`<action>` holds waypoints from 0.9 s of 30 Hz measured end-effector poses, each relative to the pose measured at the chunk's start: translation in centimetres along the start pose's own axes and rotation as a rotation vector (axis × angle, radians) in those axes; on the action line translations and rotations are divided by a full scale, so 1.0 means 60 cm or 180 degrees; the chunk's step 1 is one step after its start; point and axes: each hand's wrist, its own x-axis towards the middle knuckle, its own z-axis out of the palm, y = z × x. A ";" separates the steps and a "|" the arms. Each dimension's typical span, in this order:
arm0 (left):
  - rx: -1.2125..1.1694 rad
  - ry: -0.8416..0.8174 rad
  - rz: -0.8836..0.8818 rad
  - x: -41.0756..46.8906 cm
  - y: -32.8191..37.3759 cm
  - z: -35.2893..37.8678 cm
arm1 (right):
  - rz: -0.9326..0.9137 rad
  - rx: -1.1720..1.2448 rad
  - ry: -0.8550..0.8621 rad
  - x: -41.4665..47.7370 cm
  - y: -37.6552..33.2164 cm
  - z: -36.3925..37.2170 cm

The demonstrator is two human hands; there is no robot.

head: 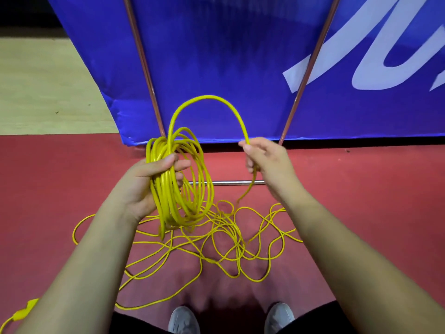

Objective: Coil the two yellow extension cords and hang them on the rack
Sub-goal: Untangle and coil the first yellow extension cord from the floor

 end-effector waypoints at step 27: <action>0.0230 -0.0520 -0.0508 -0.002 -0.055 0.064 | 0.0665 0.0101 -0.1623 -0.010 0.025 -0.038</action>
